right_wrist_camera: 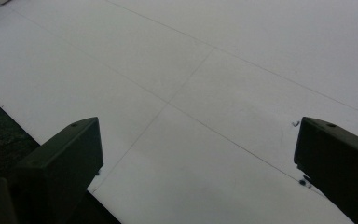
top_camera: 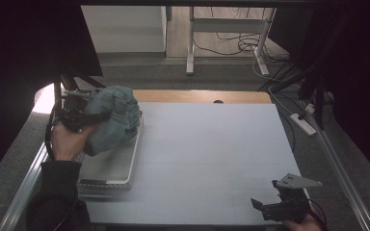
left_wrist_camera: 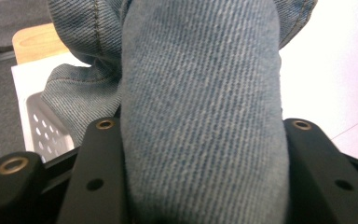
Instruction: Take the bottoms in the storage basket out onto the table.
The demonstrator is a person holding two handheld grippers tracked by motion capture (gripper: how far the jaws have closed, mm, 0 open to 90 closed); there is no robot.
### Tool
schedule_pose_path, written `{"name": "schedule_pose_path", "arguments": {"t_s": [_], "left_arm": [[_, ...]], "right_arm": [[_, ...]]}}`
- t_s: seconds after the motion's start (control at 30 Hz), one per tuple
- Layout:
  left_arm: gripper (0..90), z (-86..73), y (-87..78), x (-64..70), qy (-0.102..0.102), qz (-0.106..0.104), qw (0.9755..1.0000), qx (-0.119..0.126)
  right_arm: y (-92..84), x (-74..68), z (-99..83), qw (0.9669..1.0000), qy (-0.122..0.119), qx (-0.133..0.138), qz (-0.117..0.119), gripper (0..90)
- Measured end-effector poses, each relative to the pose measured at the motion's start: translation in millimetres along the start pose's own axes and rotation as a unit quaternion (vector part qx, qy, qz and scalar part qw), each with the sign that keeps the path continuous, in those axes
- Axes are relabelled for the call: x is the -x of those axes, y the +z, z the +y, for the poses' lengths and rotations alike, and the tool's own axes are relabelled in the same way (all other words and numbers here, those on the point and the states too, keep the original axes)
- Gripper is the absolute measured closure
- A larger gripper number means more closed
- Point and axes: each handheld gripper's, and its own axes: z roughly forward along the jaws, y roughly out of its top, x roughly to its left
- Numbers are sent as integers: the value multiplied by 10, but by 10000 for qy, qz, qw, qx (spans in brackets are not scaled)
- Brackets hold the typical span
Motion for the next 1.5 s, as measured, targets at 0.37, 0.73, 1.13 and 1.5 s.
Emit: {"name": "schedule_pose_path", "arguments": {"t_s": [0.37, 0.73, 1.13, 1.5], "left_arm": [[534, 112, -167, 144, 136, -186, 9995, 220], [532, 245, -272, 404, 317, -476, 9981, 231], [532, 343, -235, 640, 525, -956, 9938, 205], [532, 416, -50, 859, 763, -1188, 9900, 18]], "right_arm": [[0, 3, 0, 10000, 12, -2, 13, 15], [0, 3, -1, 10000, 20, -6, 20, 15], [2, 5, -1, 10000, 22, -13, 25, 15], [-1, 6, -3, 10000, 35, -14, 24, 15]]}}
